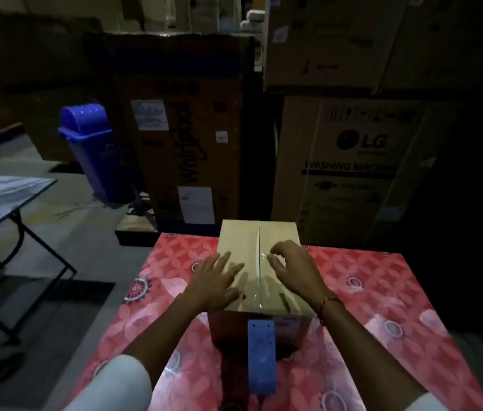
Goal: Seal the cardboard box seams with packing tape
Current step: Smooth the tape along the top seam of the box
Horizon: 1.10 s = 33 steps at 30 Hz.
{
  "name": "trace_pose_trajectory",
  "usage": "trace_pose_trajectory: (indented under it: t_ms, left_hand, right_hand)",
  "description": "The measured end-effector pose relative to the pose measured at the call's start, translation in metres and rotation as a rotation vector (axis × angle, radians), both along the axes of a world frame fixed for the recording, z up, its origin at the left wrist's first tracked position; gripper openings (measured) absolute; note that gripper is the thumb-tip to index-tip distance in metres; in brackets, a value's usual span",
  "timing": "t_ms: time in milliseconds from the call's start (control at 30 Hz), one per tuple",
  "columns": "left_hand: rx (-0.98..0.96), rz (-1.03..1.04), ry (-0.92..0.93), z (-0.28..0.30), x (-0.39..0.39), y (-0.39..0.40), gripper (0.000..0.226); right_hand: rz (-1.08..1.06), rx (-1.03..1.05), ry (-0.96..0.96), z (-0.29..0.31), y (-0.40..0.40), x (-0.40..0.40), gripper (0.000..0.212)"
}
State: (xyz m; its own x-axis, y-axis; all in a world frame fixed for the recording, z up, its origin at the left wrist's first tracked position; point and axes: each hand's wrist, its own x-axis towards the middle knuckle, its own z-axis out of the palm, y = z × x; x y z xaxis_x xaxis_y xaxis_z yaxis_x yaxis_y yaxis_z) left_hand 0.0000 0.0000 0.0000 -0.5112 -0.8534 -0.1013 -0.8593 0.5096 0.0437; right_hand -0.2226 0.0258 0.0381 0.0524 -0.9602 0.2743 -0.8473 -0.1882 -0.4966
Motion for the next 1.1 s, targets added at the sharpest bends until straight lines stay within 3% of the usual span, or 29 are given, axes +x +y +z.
trace_pose_trajectory:
  t_ms: [133, 233, 467, 567, 900, 1100]
  left_hand:
    - [0.055, 0.111, 0.112, -0.024, -0.001, 0.012, 0.086]
    - [0.022, 0.136, 0.170, -0.036, -0.002, 0.019, 0.093]
    - [0.016, 0.202, 0.244, -0.041, -0.009, 0.044, 0.072]
    - [0.027, 0.230, 0.255, -0.041, -0.012, 0.054, 0.069]
    - [0.028, 0.359, 0.269, -0.039, -0.035, 0.093, 0.072]
    - [-0.077, 0.456, 0.270, -0.026, -0.055, 0.116, 0.063]
  right_hand:
    - [-0.023, 0.173, -0.057, -0.037, 0.025, 0.003, 0.030]
    - [0.000, 0.156, -0.014, -0.062, 0.042, -0.001, 0.028]
    - [-0.056, 0.101, 0.110, -0.093, 0.067, -0.012, 0.045]
    - [-0.061, 0.092, 0.064, -0.099, 0.073, -0.017, 0.047]
    - [-0.195, -0.038, -0.321, -0.097, 0.078, -0.028, 0.024]
    - [-0.242, -0.078, -0.329, -0.096, 0.096, -0.039, 0.011]
